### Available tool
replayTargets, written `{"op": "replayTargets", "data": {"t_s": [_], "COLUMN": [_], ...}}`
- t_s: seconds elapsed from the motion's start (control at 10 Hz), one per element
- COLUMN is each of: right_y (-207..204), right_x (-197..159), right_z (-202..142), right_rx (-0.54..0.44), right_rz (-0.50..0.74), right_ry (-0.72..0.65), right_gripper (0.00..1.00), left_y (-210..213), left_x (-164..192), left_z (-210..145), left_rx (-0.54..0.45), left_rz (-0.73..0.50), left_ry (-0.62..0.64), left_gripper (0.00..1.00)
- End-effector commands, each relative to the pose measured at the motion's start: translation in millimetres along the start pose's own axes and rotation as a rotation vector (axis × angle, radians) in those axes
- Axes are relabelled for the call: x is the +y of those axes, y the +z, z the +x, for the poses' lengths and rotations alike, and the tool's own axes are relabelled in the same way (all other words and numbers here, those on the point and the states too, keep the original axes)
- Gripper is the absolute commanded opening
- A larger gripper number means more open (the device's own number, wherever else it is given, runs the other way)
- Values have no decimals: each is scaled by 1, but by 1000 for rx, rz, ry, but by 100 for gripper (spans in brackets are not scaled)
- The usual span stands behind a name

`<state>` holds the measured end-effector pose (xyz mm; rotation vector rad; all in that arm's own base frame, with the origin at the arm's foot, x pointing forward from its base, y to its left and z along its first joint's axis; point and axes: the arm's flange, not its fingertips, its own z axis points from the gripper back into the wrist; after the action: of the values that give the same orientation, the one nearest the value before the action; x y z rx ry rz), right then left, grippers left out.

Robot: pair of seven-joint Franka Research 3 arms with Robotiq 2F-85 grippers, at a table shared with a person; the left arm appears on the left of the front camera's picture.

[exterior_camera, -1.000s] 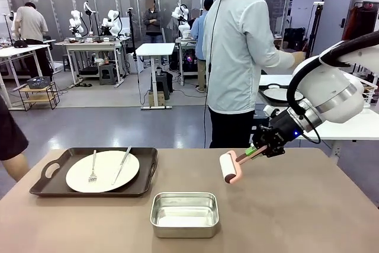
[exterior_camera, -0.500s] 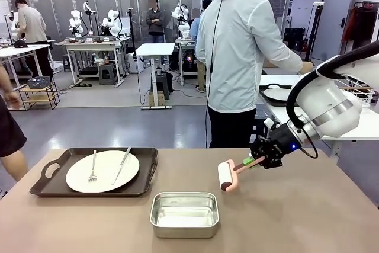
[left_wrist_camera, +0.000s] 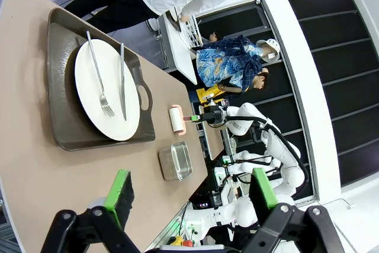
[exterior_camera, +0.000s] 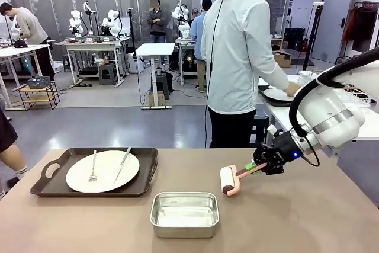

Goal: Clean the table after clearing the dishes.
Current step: When the left (or right) Handle tray is removed, use the left hand (or right hand) to clean the left (or right) side of the table with the Lint Roller.

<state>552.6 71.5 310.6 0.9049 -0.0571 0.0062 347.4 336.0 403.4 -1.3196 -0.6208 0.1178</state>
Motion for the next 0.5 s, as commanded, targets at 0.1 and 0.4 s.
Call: {"op": "replayTargets", "data": {"t_s": [0.1,0.4], "right_y": [37,77], "right_x": [-34,-57], "right_z": [7,14], "right_rx": [0,-12], "right_rz": [-96,-296], "right_ry": [57,6], "right_gripper": [21,21], "left_y": [3,3], "left_x": [-2,-2], "left_z": [0,0], "left_rx": [-1,-1], "left_rz": [-7,-7], "left_ry": [-5,-5], "left_gripper": [100,100]}}
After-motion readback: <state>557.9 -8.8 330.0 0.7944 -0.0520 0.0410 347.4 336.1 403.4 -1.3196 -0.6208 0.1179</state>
